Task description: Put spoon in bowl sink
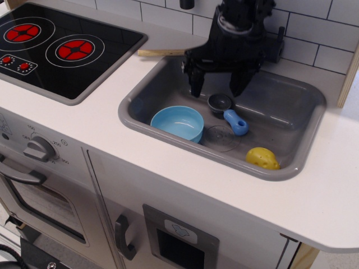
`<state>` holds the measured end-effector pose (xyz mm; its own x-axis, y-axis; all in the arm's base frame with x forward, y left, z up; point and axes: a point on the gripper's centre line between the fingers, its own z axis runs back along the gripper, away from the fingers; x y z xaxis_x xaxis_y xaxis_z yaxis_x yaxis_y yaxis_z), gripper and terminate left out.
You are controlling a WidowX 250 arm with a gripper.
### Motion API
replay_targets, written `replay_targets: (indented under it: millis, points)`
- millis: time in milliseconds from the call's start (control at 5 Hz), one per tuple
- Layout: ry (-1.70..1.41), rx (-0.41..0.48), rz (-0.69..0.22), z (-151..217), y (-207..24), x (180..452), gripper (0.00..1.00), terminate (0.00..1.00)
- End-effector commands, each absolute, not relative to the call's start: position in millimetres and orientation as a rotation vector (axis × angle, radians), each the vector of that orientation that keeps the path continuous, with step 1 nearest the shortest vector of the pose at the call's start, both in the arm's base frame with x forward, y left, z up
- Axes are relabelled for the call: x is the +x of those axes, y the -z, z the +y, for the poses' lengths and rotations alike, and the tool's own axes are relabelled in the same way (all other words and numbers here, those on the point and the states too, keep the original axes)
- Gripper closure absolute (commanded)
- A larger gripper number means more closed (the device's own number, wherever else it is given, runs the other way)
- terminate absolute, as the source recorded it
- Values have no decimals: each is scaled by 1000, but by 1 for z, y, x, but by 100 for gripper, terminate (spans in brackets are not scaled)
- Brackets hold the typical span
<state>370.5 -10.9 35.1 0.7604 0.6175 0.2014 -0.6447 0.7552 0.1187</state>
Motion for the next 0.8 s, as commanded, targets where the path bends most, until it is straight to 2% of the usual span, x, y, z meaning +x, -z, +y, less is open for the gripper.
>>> replay_targets:
  millis: [0, 400, 600]
  points:
    - [-733, 171, -204, -15, -24, 396, 0, 0]
    - [-769, 181, -178, -23, -10, 403, 0, 0]
    - [-781, 194, -170, -24, 0, 397, 0, 0]
